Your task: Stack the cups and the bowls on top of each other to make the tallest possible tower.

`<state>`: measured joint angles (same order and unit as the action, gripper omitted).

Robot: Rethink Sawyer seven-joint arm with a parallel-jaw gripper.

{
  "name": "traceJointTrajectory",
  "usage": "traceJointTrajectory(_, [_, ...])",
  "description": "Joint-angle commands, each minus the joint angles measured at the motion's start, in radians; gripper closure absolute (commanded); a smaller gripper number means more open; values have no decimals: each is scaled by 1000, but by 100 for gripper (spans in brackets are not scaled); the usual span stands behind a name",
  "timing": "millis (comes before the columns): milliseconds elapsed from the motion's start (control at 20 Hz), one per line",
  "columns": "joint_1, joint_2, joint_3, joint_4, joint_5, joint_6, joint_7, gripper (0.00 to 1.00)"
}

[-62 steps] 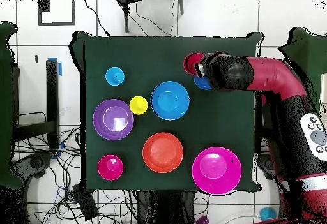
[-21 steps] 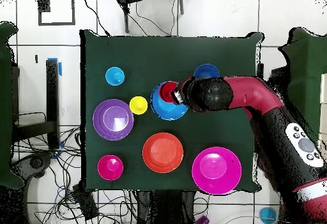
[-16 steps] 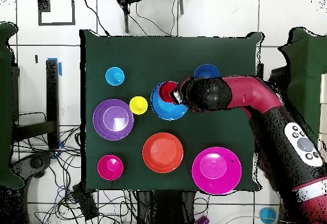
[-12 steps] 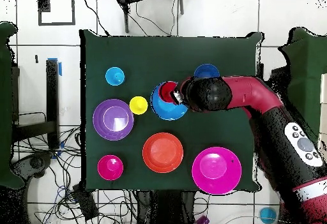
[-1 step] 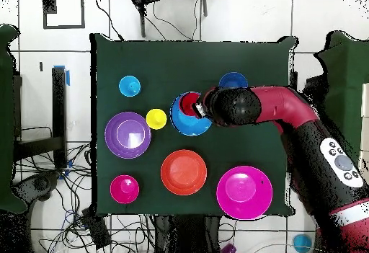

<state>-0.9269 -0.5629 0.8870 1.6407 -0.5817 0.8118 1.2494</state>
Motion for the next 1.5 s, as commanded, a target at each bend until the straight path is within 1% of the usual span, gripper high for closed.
traceJointTrajectory(50, [30,56,-7,-37,-71,46,-228,100])
traceJointTrajectory(400, [39,105,-23,-67,-100,15,-233,100])
traceJointTrajectory(600, [51,139,-34,-86,-130,-7,-222,100])
traceJointTrajectory(900, [54,165,-32,-93,-155,-31,-192,100])
traceJointTrajectory(1100, [68,172,-43,-119,-173,-19,-182,100])
traceJointTrajectory(1250, [61,167,-36,-124,-176,-5,-195,100])
traceJointTrajectory(1400, [54,159,-29,-121,-170,8,-195,100])
traceJointTrajectory(1500, [49,143,-21,-119,-152,34,-201,100])
